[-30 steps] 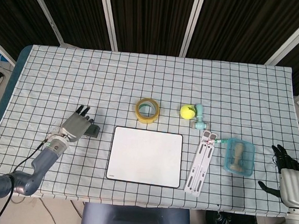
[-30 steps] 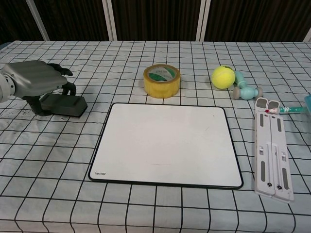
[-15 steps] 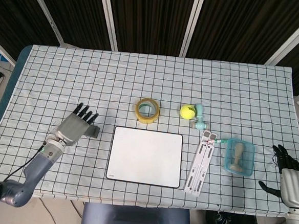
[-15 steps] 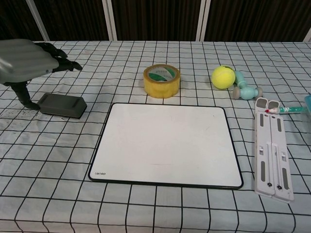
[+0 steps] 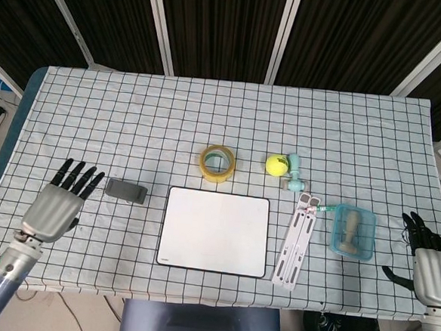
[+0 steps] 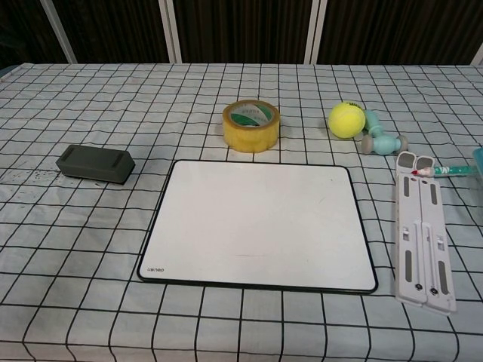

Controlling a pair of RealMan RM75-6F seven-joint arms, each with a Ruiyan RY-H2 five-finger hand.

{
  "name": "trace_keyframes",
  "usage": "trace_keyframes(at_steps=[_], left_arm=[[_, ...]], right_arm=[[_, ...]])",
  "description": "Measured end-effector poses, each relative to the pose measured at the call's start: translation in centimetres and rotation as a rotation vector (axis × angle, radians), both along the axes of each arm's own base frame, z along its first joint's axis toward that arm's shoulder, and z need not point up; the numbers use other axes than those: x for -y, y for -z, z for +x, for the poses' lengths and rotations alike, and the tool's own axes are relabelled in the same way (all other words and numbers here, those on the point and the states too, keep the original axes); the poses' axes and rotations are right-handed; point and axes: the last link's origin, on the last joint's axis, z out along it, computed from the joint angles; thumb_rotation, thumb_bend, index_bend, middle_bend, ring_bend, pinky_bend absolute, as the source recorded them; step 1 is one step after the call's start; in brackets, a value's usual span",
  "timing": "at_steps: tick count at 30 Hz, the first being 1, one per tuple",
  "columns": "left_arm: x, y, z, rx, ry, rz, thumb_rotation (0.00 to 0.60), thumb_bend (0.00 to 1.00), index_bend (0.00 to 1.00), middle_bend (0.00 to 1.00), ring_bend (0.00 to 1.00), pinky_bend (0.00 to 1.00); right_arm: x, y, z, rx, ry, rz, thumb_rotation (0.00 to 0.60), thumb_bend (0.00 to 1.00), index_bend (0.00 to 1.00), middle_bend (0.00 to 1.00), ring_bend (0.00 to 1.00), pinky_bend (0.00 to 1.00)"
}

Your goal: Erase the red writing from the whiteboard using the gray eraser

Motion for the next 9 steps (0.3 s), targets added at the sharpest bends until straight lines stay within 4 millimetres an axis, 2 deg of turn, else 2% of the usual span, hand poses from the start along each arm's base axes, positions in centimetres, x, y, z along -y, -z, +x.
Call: trace_keyframes(at_steps=[5,9], left_arm=[[3.2,-2.6,-2.0,0.068,-0.004,0.050,0.600,0.09,0.00,0.05,0.00,0.03],[4.9,-3.3,-3.2,0.074,-0.013,0.044,0.600,0.09,0.00,0.04,0.00,0.03]], right_arm=[[0.0,0.0,0.0,-0.009,-0.009,-0.001,0.600,0.09,0.04,0.09,0.19,0.22],[0.0,0.0,0.1,-0.008,-0.013,-0.003,0.600,0.09,0.04,0.09,0.19,0.22]])
